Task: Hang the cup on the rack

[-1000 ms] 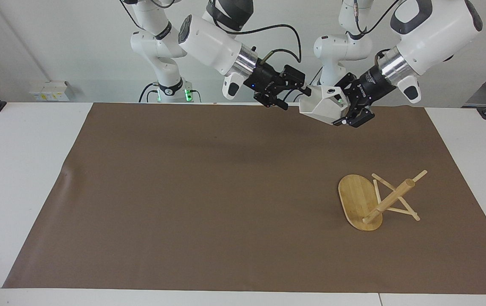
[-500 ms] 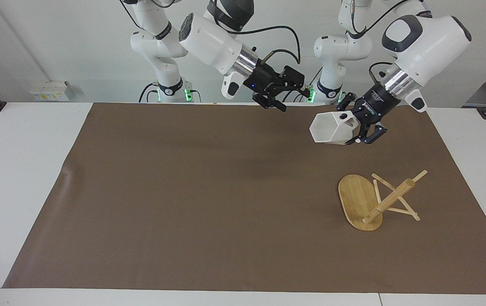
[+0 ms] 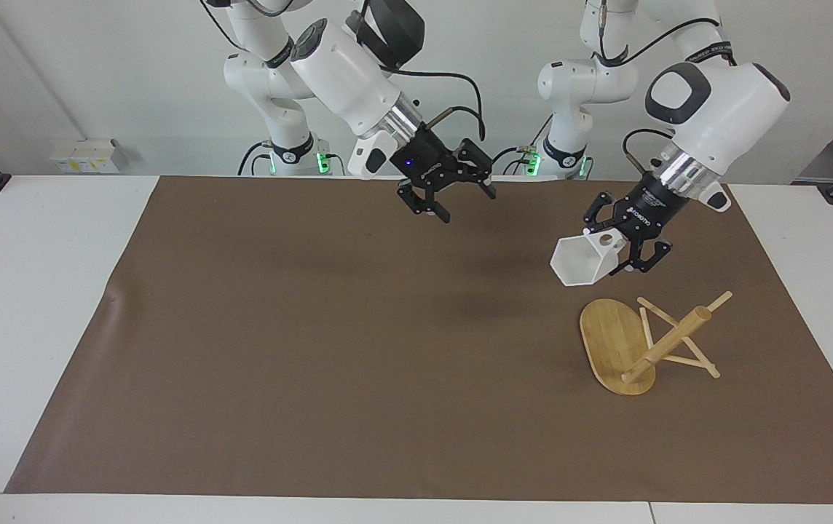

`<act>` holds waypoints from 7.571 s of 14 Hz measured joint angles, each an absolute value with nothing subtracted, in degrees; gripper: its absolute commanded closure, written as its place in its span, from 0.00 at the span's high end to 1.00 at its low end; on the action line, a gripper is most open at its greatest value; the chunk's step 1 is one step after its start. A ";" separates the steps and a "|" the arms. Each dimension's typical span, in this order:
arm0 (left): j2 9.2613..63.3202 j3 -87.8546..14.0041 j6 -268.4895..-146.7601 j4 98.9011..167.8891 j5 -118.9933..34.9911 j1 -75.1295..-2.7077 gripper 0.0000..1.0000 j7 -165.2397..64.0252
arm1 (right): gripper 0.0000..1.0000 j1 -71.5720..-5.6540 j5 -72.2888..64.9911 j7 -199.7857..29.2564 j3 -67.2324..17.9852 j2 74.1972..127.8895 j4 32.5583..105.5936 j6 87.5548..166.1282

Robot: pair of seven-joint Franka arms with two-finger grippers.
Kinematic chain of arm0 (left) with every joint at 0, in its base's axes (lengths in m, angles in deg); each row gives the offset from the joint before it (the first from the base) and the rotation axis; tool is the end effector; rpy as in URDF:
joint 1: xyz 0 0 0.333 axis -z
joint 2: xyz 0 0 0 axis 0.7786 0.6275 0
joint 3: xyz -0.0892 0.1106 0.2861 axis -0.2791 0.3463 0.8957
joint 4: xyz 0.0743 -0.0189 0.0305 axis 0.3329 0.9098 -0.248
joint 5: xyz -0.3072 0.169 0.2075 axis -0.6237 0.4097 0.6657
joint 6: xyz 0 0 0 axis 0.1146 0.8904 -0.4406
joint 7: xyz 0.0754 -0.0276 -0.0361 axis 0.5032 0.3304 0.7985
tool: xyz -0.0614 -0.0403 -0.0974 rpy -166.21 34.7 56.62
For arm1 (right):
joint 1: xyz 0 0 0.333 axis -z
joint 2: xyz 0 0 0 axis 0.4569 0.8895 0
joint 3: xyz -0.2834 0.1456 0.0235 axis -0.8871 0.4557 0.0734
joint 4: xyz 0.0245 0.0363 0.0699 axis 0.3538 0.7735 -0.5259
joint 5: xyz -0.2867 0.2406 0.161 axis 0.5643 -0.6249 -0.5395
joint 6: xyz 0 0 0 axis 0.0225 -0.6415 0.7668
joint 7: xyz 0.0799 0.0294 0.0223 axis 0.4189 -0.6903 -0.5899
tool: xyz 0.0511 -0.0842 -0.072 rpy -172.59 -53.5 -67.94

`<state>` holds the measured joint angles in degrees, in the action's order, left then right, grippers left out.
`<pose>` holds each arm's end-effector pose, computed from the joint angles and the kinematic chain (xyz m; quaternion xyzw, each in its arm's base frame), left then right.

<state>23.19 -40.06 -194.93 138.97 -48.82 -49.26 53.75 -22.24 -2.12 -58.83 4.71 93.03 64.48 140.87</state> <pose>0.5741 -0.1078 0.4962 0.4264 0.8643 -0.1633 0.2111 0.5601 0.3410 0.5557 -0.9414 0.0194 -0.0897 0.3245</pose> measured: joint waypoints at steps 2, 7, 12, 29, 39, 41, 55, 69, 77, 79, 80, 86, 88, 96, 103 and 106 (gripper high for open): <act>24.83 -40.08 -196.78 139.03 -48.48 -49.26 0.00 56.00 | 1.00 -22.15 4.57 -64.28 2.06 93.03 64.49 137.44; 26.97 -40.07 -200.29 139.06 -48.37 -49.26 0.00 59.90 | 1.00 -21.87 17.43 -73.67 -3.68 92.84 64.43 130.45; 29.00 -40.00 -203.23 139.09 -48.36 -49.34 0.00 62.51 | 1.00 -21.60 23.37 -78.21 -11.56 91.42 64.40 124.34; 31.61 -39.85 -210.77 139.11 -48.36 -51.02 0.00 71.45 | 1.00 -21.53 30.71 -78.70 -29.83 88.49 64.21 115.16; 32.65 -39.94 -214.32 140.12 -48.36 -52.23 0.00 78.99 | 1.00 -21.57 30.23 -78.70 -31.10 85.34 58.55 101.33; 32.66 -40.12 -215.07 140.86 -48.36 -52.23 0.00 79.43 | 1.00 -21.57 30.22 -78.70 -31.76 84.71 57.99 99.77; 32.47 -40.38 -213.17 141.24 -48.23 -52.21 1.00 78.27 | 1.00 -21.66 27.98 -78.70 -34.13 84.09 56.88 98.49; 22.01 -39.87 -188.08 135.43 -33.97 -52.92 1.00 55.84 | 1.00 -21.64 27.98 -78.70 -34.27 84.09 56.88 98.27; 22.03 -40.40 -173.11 128.14 -32.81 -52.90 1.00 12.67 | 1.00 -21.66 27.98 -78.70 -34.48 84.05 56.88 98.08; 22.20 -40.30 -171.97 127.14 -32.32 -52.93 1.00 3.04 | 1.00 -21.68 27.98 -78.70 -34.48 84.00 56.88 98.08; 22.31 -40.26 -171.35 126.64 -31.77 -52.93 1.00 -2.27 | 1.00 -21.68 27.98 -78.70 -34.48 83.99 56.88 98.08; 23.33 -40.38 -164.51 122.55 -25.45 -52.91 1.00 -32.38 | 1.00 -21.73 27.98 -78.70 -34.47 83.97 56.88 98.08; 23.54 -40.40 -163.94 121.50 -23.70 -52.91 1.00 -39.73 | 1.00 -21.74 27.98 -78.70 -34.47 83.97 56.88 98.08; 24.57 -40.45 -159.20 116.38 -20.14 -52.90 1.00 -59.21 | 1.00 -21.80 27.98 -78.70 -34.37 83.96 56.88 98.08; 25.69 -38.74 -156.19 113.29 -20.04 -51.07 1.00 -60.71 | 1.00 -21.81 27.98 -78.70 -34.36 83.96 56.88 98.08; 25.72 -36.26 -156.16 113.04 -20.03 -48.75 1.00 -60.77 | 1.00 -21.82 27.98 -78.70 -34.33 83.96 56.88 98.08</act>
<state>25.72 -36.26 -156.16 113.04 -20.03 -48.75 -60.77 -21.82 27.98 -78.70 -34.33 83.96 56.88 98.08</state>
